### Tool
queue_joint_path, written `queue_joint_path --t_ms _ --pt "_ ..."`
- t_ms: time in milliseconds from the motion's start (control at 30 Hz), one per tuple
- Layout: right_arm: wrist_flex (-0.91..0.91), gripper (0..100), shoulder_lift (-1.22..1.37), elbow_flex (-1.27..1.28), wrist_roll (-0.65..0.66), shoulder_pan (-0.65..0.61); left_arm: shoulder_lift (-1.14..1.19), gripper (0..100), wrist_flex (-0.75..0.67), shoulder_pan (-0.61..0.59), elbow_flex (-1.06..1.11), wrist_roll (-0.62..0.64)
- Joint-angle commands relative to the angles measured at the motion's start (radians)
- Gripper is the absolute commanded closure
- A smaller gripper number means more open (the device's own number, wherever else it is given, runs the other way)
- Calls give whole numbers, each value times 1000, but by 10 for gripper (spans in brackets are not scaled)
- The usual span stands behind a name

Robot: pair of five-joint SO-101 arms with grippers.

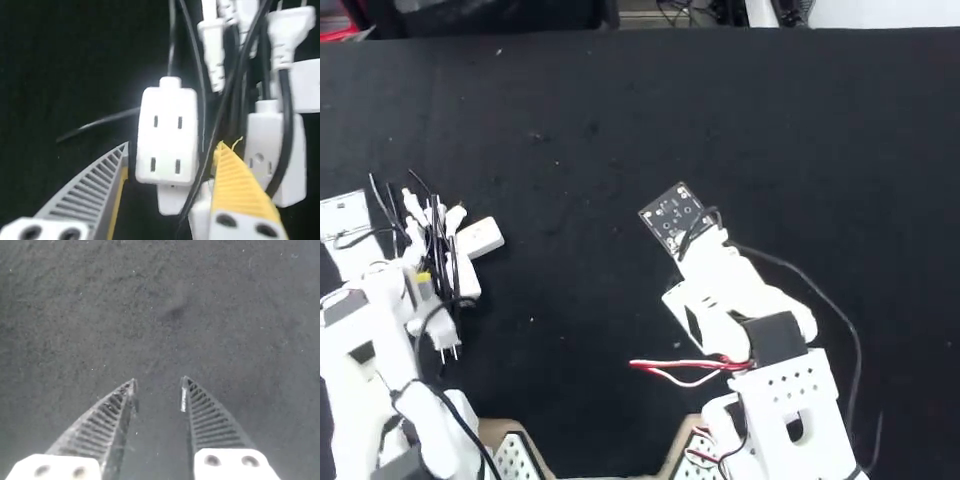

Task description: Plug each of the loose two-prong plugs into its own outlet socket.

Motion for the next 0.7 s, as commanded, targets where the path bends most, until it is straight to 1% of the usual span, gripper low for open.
queue_joint_path --t_ms 0,133,233,300,467,567,633,667 --pt "-3 871 4 -8 -5 -6 35 736 69 -87 -90 -35" --pt "-5 871 4 -8 -5 -6 38 736 34 -119 -107 -46" --pt "-5 871 4 -8 -5 -6 35 736 38 -125 -102 -51" --pt "-3 871 4 -8 -5 -6 35 736 115 -143 -127 -52" --pt "-5 871 4 -8 -5 -9 35 736 413 -156 -257 -66" --pt "0 871 4 -8 -5 -6 34 737 514 -170 -280 -157" --pt "3 871 4 -7 -5 -6 34 737 531 -216 -246 -238" --pt "3 871 4 -5 -5 -6 34 737 517 -239 -219 -287"
